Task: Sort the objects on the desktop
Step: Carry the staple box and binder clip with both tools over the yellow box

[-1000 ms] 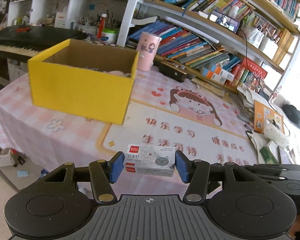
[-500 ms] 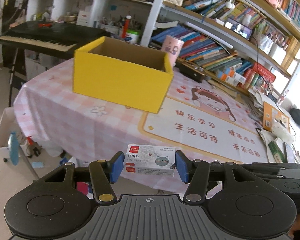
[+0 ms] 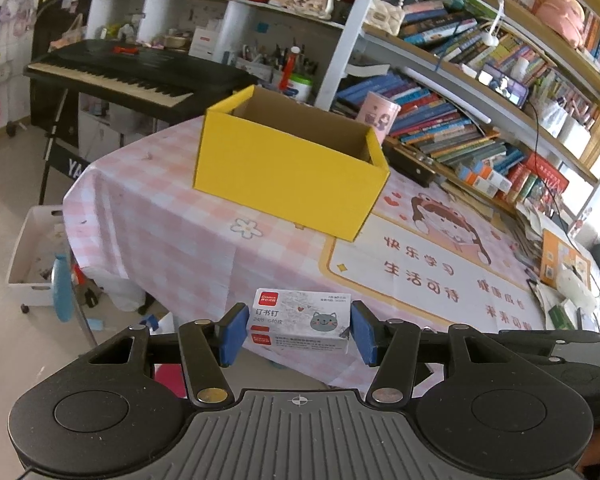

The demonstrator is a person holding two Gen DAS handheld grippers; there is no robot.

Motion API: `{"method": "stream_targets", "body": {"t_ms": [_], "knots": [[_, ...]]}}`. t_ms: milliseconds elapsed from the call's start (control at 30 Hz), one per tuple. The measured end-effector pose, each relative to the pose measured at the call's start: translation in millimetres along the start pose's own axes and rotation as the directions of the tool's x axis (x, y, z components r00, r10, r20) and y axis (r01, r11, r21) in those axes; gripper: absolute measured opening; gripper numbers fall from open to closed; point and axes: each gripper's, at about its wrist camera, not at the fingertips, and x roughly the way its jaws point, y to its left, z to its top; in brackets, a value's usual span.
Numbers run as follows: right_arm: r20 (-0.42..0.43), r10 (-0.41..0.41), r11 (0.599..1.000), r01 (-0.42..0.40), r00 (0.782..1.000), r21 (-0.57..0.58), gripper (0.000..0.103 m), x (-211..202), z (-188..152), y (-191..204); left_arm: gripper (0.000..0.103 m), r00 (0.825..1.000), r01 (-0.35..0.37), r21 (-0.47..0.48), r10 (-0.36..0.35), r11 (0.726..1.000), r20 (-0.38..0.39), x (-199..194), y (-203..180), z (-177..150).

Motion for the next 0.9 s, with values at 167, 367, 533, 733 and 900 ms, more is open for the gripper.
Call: {"method": "stream_targets", "body": {"t_ms": [167, 367, 533, 733, 900], "knots": [[-0.011, 0.011, 1.0, -0.012, 1.0, -0.023, 0.002, 4, 5, 5, 0.054, 1.0, -0.01, -0.02, 0.01, 1.0, 0.01, -1, 5, 3], [-0.024, 0.021, 0.999, -0.022, 0.999, -0.043, 0.002, 11, 13, 5, 0.054, 1.0, -0.017, -0.032, 0.017, 0.999, 0.006, 6, 7, 7], [-0.029, 0.037, 0.998, -0.038, 0.999, -0.056, 0.002, 22, 25, 1, 0.054, 0.999, -0.038, -0.045, 0.039, 0.998, 0.01, 17, 10, 16], [0.006, 0.054, 0.995, -0.054, 0.998, -0.089, 0.002, 37, 51, -9, 0.054, 0.997, -0.062, -0.036, 0.064, 0.997, 0.053, 36, 6, 41], [0.09, 0.06, 0.994, -0.052, 0.994, -0.097, 0.002, 45, 87, -28, 0.054, 0.992, -0.069, -0.016, 0.07, 0.998, 0.102, 57, 0, 71]]}}
